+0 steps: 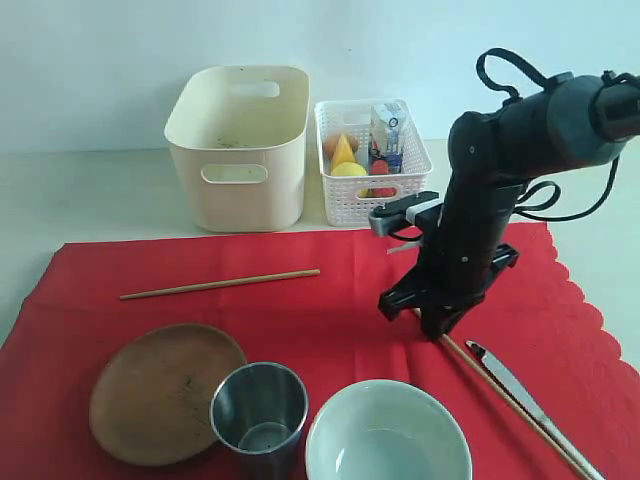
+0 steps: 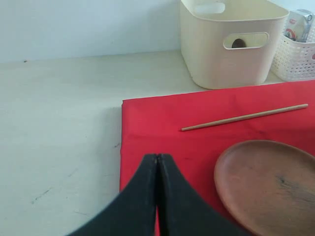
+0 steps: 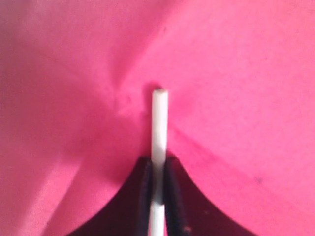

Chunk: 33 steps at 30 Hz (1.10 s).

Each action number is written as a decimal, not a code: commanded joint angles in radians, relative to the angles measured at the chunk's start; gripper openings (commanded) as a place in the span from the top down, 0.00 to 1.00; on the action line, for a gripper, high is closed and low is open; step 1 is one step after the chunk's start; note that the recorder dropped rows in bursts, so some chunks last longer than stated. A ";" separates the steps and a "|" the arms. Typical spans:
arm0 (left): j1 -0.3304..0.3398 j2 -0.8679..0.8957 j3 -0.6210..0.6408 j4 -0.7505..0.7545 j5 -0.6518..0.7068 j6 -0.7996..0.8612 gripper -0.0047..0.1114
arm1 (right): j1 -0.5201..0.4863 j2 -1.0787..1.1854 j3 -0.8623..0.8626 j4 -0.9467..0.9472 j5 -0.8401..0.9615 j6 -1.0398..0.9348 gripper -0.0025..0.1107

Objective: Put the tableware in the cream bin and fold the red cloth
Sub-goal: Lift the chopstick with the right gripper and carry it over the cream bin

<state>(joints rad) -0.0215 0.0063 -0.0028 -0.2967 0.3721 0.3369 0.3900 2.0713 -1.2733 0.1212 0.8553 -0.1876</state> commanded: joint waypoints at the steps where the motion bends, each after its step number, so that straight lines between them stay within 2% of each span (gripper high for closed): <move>1: 0.003 -0.006 0.003 -0.002 -0.004 -0.002 0.96 | -0.002 -0.052 0.001 -0.006 -0.019 -0.002 0.98; 10: 0.003 -0.006 0.003 -0.002 -0.004 -0.002 0.96 | -0.002 -0.220 0.001 0.073 -0.069 -0.043 0.98; 15: 0.003 -0.006 0.003 -0.002 -0.004 -0.002 0.96 | -0.002 -0.319 0.000 0.223 -0.209 -0.158 0.98; 20: 0.003 -0.006 0.003 -0.002 -0.004 -0.002 0.96 | -0.002 -0.379 -0.001 0.523 -0.416 -0.425 0.98; 26: 0.003 -0.006 0.003 -0.002 -0.004 -0.002 0.96 | 0.005 -0.376 -0.011 1.091 -0.674 -0.879 0.98; 30: 0.003 -0.006 0.003 -0.002 -0.004 -0.002 0.96 | 0.005 -0.327 -0.091 1.301 -0.624 -1.159 0.98; 33: 0.003 -0.006 0.003 -0.002 -0.004 -0.002 0.96 | 0.005 -0.276 -0.185 1.351 -0.507 -1.287 0.98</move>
<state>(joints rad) -0.0215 0.0063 -0.0028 -0.2967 0.3721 0.3369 0.3920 1.7542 -1.3820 1.3957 0.2671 -1.3218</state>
